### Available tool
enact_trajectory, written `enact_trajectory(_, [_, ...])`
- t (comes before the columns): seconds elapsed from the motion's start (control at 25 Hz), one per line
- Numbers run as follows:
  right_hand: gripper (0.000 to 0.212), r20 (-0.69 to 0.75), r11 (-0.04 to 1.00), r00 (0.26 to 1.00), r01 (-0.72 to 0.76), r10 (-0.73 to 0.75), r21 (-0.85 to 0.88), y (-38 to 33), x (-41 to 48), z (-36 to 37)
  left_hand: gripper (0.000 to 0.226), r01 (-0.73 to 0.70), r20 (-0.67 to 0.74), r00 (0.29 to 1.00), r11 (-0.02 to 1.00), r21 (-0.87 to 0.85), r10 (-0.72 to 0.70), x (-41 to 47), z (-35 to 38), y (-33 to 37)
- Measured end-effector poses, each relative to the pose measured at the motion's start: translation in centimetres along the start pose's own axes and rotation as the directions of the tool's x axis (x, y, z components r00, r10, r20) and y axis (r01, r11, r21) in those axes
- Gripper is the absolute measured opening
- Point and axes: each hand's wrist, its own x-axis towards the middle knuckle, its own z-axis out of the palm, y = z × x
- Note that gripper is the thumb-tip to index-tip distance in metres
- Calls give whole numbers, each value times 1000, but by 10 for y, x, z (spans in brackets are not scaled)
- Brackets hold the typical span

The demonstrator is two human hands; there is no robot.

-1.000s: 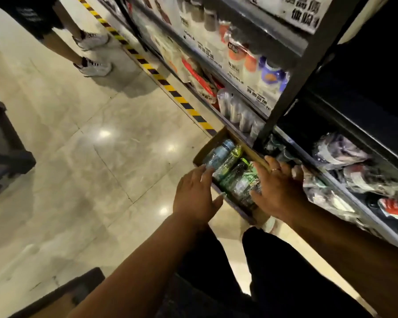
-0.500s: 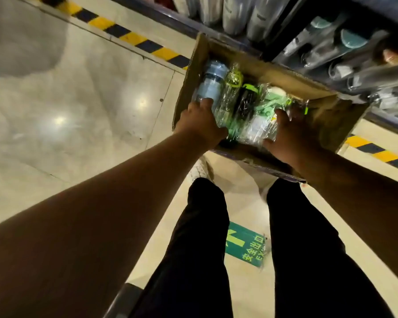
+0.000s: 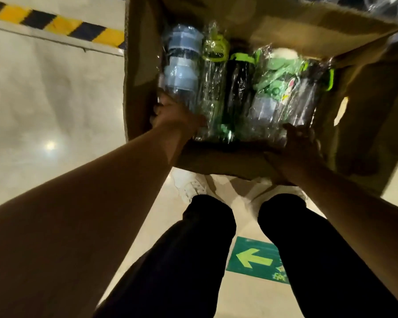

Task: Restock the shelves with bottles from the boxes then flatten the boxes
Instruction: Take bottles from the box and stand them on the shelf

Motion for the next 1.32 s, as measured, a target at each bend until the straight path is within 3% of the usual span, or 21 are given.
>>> enact_trajectory(0.12, [84, 38, 989, 998, -63, 59, 136, -1, 8, 5, 126, 20, -94, 995, 997, 73, -13, 10, 13, 2])
enact_trajectory(0.32, [81, 10, 976, 1000, -31, 29, 218, 0, 18, -2, 116, -52, -127, 991, 998, -22, 48, 20, 17, -4])
enact_trajectory(0.48, [75, 34, 954, 992, -126, 121, 271, 19, 23, -7, 98, -183, -146, 979, 934, -308, 143, -5, 20, 0])
enact_trajectory(0.64, [87, 49, 928, 981, -193, 187, 317, 24, 50, -18, 86, -278, -69, 957, 832, -481, 280, -37, 28, 3])
enact_trajectory(0.8, [93, 29, 893, 956, -284, 293, 349, 25, 92, -17, 81, -288, 3, 941, 809, -512, 337, -41, 50, 8])
enact_trajectory(0.96, [111, -17, 830, 919, -347, 393, 437, 25, 118, 2, 91, -299, 33, 932, 819, -490, 360, -21, 55, -1])
enact_trajectory(1.2, [112, -55, 789, 926, -287, 374, 543, 31, 117, 4, 91, -355, -1, 923, 847, -395, 386, -24, 61, 7])
enact_trajectory(1.32, [109, -84, 724, 933, -211, 349, 657, 36, 87, -10, 83, -301, 30, 930, 805, -510, 367, -51, 60, 15])
